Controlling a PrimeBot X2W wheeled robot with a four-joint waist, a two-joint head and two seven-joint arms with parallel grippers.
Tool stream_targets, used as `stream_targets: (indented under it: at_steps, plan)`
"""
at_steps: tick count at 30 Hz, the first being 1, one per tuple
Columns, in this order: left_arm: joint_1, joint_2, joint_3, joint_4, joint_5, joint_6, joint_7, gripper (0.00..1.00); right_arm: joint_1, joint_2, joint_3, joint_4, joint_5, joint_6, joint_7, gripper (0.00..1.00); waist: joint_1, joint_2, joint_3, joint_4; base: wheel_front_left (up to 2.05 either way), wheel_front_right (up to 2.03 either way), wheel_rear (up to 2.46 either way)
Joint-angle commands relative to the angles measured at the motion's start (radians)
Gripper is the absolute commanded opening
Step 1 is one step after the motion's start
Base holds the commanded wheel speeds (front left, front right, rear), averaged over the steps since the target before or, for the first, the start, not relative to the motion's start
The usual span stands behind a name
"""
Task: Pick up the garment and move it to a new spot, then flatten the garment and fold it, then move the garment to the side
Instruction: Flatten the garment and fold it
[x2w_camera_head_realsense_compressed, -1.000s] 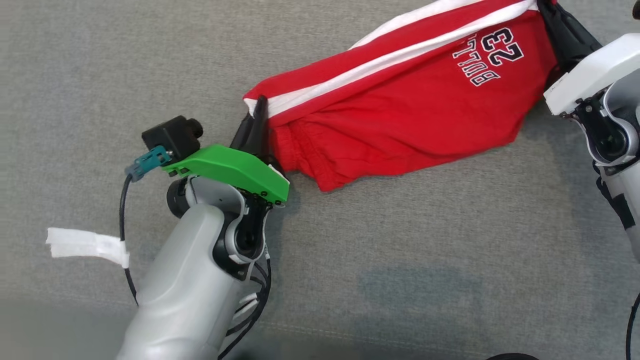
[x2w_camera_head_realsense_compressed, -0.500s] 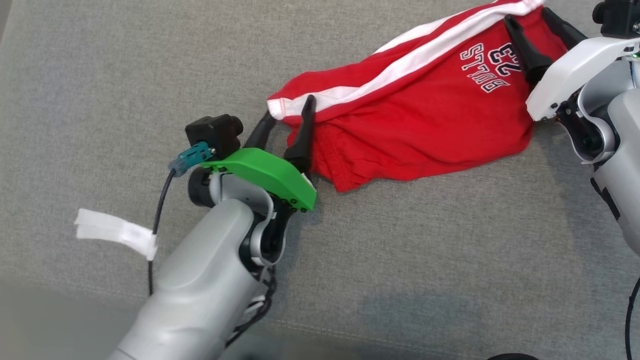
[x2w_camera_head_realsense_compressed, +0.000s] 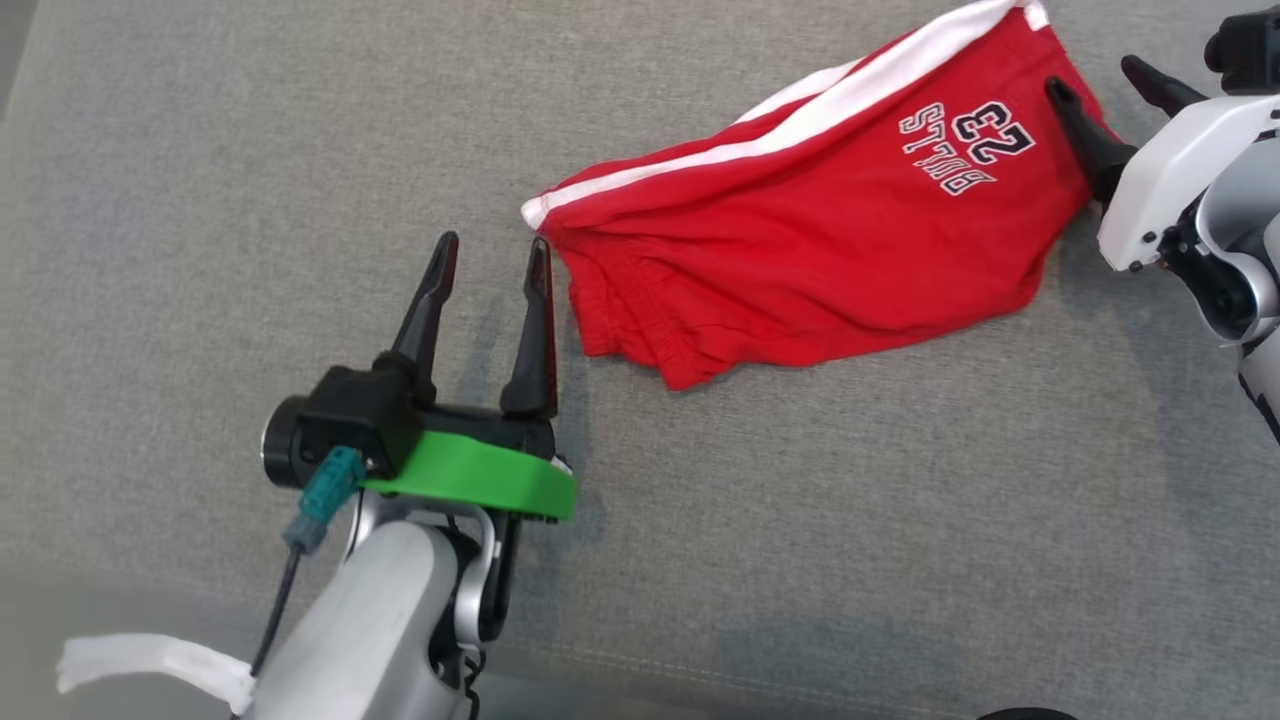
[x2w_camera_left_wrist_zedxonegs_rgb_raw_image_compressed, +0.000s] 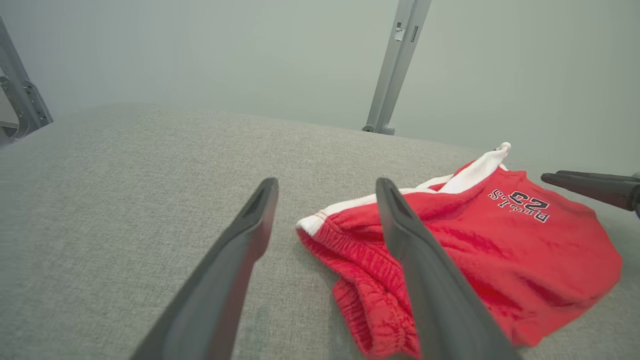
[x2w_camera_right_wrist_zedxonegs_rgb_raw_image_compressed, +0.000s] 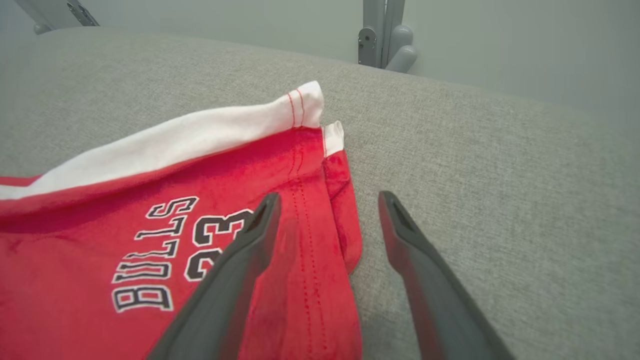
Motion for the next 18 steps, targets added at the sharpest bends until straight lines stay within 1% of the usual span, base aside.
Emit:
stream_targets:
  at_steps: [1,2,3,5,10,11,12,14,18]
  plan:
    - [0.02,-0.017,0.014,-0.011,0.026,-0.006,-0.002,1.0,0.008,-0.007,-0.009,0.011,-0.008,0.0,0.011,1.0,0.0,0.0,0.027,0.034,0.0,0.0,0.0]
    - [0.035,-0.028,0.023,-0.014,0.047,-0.014,-0.002,1.0,0.009,-0.005,-0.011,0.02,-0.013,0.0,0.022,1.0,0.0,0.0,0.031,0.043,0.0,0.0,0.0]
    - [0.061,-0.058,0.043,-0.014,0.074,-0.039,-0.002,1.0,0.006,-0.004,-0.018,0.042,-0.029,0.0,0.041,1.0,0.0,0.0,0.037,0.062,0.0,0.0,0.0]
    - [0.076,-0.082,0.064,-0.008,0.101,-0.07,-0.002,1.0,-0.003,-0.011,-0.024,0.069,-0.055,0.0,0.051,1.0,0.0,0.0,0.038,0.08,0.0,0.0,0.0]
    - [0.115,-0.128,0.108,0.004,0.173,-0.158,-0.002,1.0,0.016,0.023,-0.035,0.134,-0.033,0.0,0.119,1.0,0.0,0.0,0.025,0.106,0.0,0.0,0.0]
    - [0.124,-0.133,0.112,0.007,0.192,-0.176,-0.002,1.0,0.025,0.032,-0.034,0.138,-0.019,0.0,0.132,0.67,0.0,0.0,0.019,0.107,0.0,0.0,0.0]
    - [0.136,-0.138,0.115,0.013,0.202,-0.192,-0.002,1.0,0.037,0.043,-0.03,0.136,-0.002,0.001,0.147,0.0,0.0,0.0,0.012,0.105,0.0,0.0,0.0]
    - [0.165,-0.143,0.126,0.027,0.213,-0.219,-0.002,1.0,0.057,0.046,-0.029,0.127,0.038,0.002,0.171,0.0,0.0,0.0,-0.007,0.094,0.0,0.0,0.0]
    - [0.215,-0.148,0.154,0.044,0.263,-0.256,-0.002,1.0,0.076,0.065,-0.073,0.122,0.119,0.0,0.192,0.0,0.0,0.0,-0.062,0.044,0.0,0.0,0.0]
